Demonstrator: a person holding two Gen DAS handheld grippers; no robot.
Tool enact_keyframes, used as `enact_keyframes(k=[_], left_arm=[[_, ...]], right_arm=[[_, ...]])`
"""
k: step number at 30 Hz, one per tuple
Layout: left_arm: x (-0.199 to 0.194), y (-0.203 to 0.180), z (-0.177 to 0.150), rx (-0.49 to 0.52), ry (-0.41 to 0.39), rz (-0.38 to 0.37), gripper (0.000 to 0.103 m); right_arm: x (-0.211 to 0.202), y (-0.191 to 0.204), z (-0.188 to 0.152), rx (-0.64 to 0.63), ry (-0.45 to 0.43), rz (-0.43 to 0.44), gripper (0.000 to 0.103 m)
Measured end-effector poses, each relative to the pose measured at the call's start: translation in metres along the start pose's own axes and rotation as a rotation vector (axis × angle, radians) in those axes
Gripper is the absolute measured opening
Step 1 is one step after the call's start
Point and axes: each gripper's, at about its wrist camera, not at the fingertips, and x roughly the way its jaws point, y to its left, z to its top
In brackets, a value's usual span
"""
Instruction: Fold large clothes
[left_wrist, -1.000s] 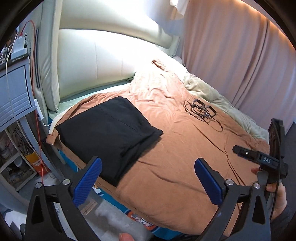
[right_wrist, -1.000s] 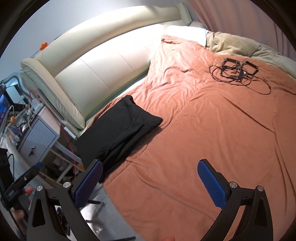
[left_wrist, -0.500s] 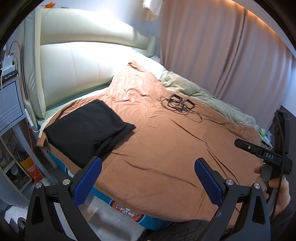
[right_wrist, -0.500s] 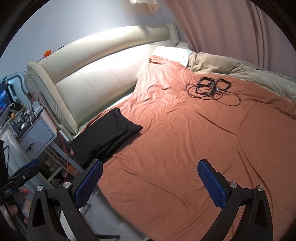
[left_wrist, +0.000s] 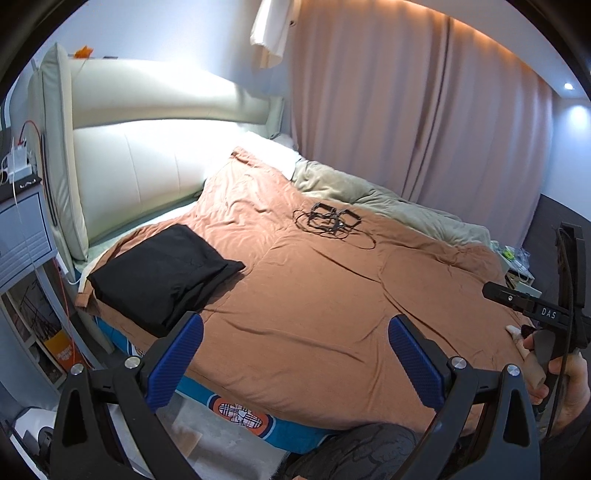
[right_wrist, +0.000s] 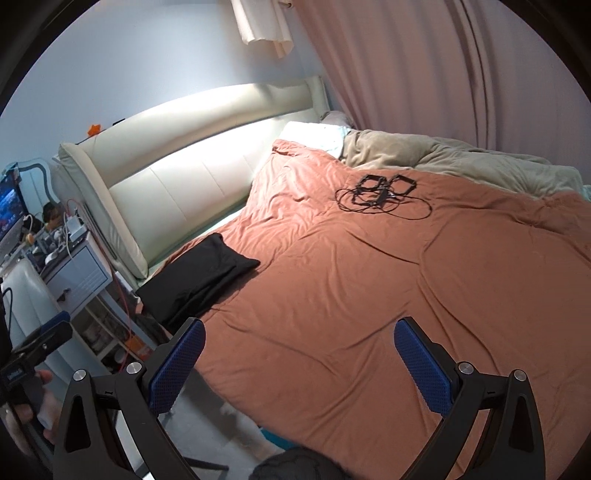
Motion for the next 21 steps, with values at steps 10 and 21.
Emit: enact_keyframes(k=[10, 21], left_arm=[[-0.041, -0.032, -0.041, 0.074, -0.056, -0.06, 0.102], [-0.078, -0.047, -0.086, 0.097, -0.131, -0.074, 0.102]], right_arm=[[-0.078, -0.01, -0.067, -0.057, -0.081, -0.133, 0.103], [-0.16, -0.012, -0.122, -0.033, -0.196, -0.201, 0.103]])
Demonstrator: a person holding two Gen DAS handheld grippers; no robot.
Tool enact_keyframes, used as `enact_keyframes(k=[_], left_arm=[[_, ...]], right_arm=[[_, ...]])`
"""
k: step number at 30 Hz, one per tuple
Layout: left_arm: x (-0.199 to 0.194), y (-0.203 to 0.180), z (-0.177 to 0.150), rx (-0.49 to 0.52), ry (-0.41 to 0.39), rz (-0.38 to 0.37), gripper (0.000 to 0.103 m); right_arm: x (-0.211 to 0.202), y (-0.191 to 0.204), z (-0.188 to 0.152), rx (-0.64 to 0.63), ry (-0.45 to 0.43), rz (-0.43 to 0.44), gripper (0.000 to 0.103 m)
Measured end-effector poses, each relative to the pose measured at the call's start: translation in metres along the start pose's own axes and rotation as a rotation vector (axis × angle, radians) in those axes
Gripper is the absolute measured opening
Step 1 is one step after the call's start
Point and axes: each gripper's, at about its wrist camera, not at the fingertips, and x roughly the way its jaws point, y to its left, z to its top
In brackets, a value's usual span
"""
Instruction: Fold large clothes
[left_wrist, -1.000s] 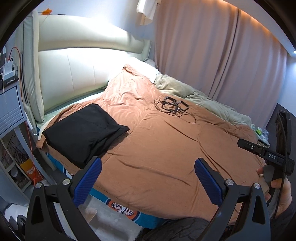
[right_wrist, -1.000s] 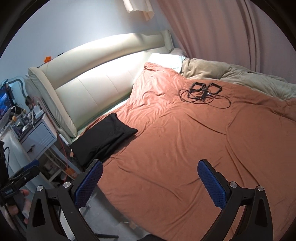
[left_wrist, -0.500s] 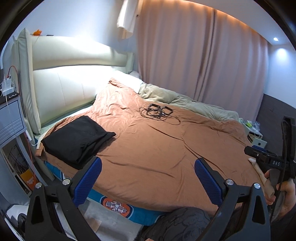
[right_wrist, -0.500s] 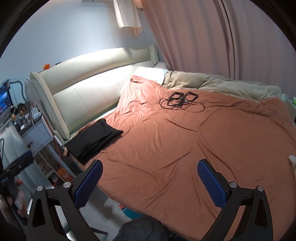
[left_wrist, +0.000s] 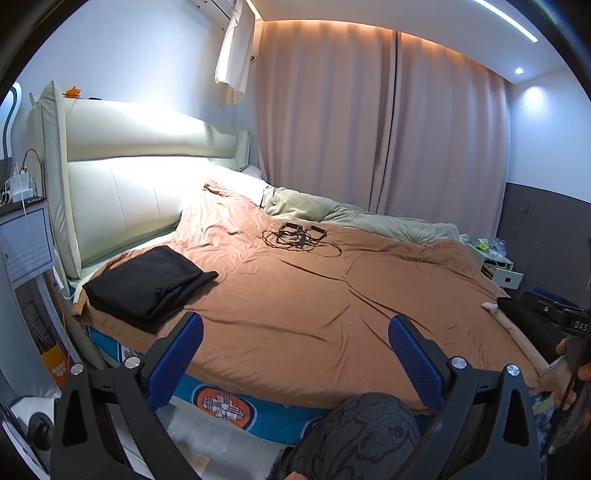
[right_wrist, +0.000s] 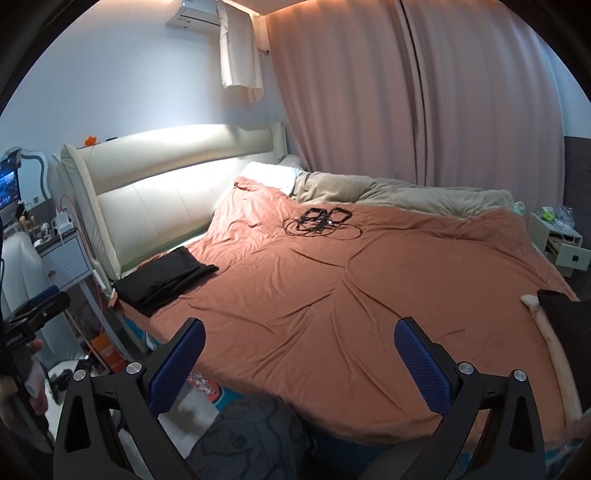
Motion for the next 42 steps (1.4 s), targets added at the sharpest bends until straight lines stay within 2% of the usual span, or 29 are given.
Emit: enact_keyframes(k=[3, 7, 14, 20, 38, 42], left_arm=[[-0.009, -0.003, -0.008, -0.006, -0.005, -0.007, 0.102], [-0.021, -0.014, -0.015, 0.044, -0.011, 0.005, 0.102], [-0.038, -0.027, -0.021, 0.084, -0.024, 0.001, 0.102], [-0.046, -0.033, -0.022, 0.083, -0.032, -0.005, 0.102], [-0.064, -0.037, -0.028, 0.078, -0.05, 0.003, 0.102], [-0.065, -0.037, -0.031, 0.079, -0.045, 0.007, 0.102]], right_arm=[[-0.022, -0.001, -0.01, 0.004, -0.024, -0.01, 0.103], [-0.046, -0.007, -0.027, 0.023, -0.036, -0.034, 0.103], [-0.062, -0.008, -0.055, 0.052, -0.02, -0.048, 0.103], [-0.065, -0.007, -0.062, 0.05, -0.005, -0.041, 0.103], [-0.084, -0.012, -0.069, 0.073, -0.036, -0.046, 0.103], [-0.083, -0.011, -0.068, 0.084, -0.031, -0.022, 0.103]])
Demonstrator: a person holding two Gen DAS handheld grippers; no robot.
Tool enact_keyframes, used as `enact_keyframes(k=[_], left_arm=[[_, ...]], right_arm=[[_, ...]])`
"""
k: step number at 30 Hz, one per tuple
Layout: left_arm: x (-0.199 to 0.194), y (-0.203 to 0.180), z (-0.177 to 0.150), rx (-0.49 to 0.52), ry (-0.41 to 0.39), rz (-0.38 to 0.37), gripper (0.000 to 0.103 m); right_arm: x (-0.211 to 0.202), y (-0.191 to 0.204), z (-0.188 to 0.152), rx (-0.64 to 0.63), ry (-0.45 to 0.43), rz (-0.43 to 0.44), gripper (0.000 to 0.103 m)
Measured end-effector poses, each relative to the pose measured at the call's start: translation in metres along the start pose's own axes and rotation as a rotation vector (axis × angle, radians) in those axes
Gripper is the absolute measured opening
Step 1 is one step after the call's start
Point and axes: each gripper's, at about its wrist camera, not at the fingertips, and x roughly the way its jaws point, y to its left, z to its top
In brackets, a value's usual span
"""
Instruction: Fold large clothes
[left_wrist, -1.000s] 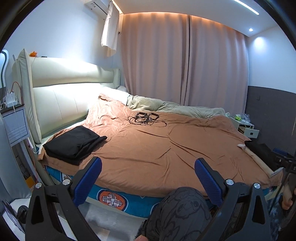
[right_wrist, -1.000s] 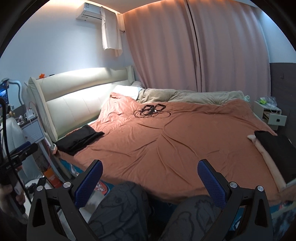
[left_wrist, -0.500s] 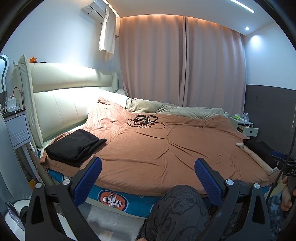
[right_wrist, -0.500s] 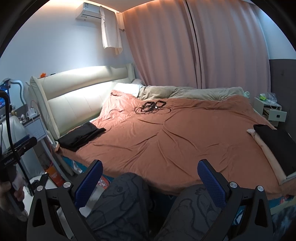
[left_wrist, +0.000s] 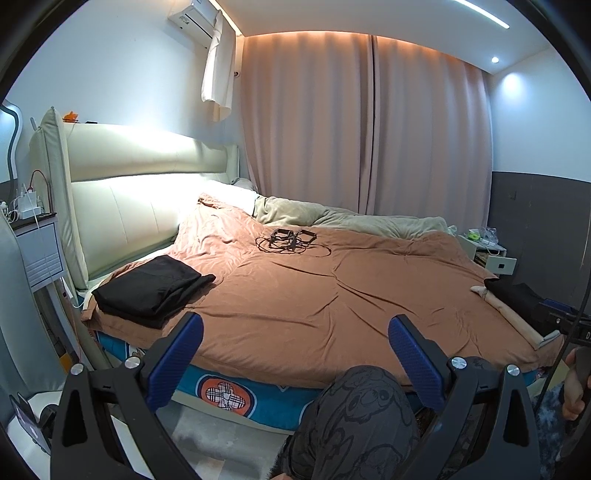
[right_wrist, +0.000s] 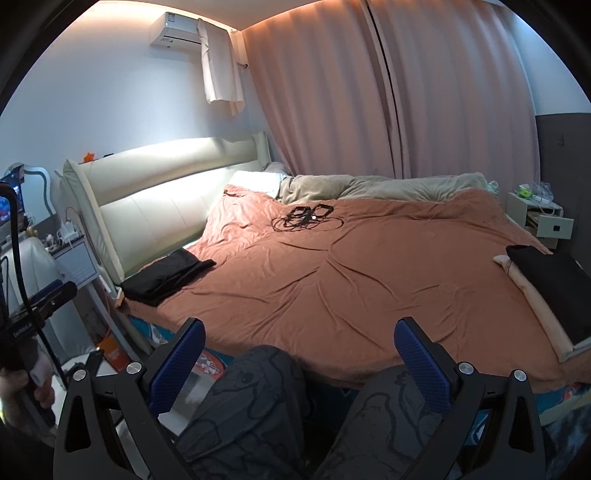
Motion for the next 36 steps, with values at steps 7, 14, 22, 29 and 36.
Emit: enact_keyframes(k=[7, 14, 22, 29, 36], left_arm=[[-0.004, 0.001, -0.004, -0.006, 0.002, 0.009, 0.102], [-0.009, 0.002, -0.007, -0.007, -0.002, 0.025, 0.102], [-0.011, 0.001, -0.012, 0.003, 0.001, 0.028, 0.102], [-0.016, 0.003, -0.013, 0.003, -0.003, 0.026, 0.102], [-0.016, 0.008, -0.017, -0.009, -0.002, 0.022, 0.102]], right_arm=[[-0.004, 0.011, 0.001, -0.018, -0.014, -0.004, 0.103], [-0.003, 0.012, -0.006, -0.012, -0.003, -0.007, 0.103], [-0.005, 0.01, -0.007, -0.006, -0.003, -0.009, 0.103], [-0.006, 0.013, -0.008, -0.009, -0.003, -0.006, 0.103], [-0.008, 0.013, -0.009, -0.013, -0.009, -0.007, 0.103]])
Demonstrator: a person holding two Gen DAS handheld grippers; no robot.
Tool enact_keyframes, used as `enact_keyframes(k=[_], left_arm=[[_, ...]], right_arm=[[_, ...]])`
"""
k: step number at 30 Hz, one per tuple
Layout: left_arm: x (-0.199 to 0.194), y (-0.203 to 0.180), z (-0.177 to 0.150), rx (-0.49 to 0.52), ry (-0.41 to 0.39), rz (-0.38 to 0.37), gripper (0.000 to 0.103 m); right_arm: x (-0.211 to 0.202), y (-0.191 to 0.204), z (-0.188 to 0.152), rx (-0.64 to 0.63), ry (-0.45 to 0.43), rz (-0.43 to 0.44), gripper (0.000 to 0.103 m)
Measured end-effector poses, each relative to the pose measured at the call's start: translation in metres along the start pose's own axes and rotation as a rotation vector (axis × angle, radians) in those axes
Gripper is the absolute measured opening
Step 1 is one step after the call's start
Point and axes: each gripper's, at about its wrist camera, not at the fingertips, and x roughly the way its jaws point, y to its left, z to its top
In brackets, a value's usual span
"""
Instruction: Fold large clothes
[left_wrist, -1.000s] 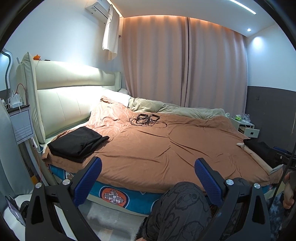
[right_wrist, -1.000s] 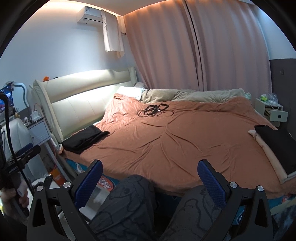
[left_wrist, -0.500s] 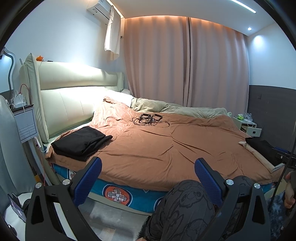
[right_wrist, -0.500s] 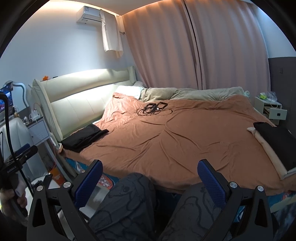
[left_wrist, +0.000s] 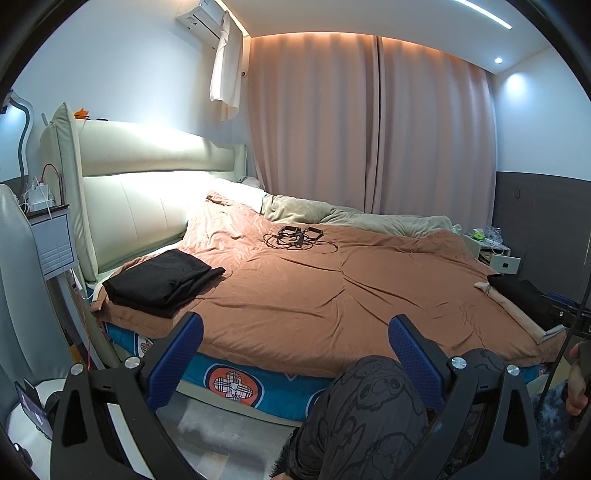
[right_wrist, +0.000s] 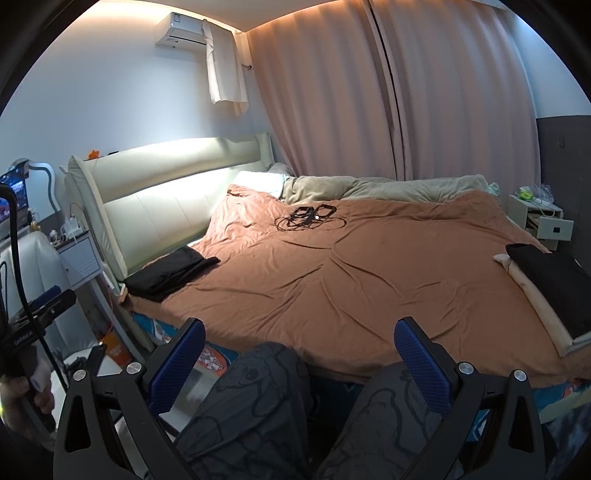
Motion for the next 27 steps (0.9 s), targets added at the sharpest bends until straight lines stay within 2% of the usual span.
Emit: enact_keyframes(k=[27], left_arm=[[-0.013, 0.001, -0.01, 0.005, 0.001, -0.002, 0.102]], right_arm=[[-0.009, 0.004, -0.005, 0.0, 0.004, -0.004, 0.103]])
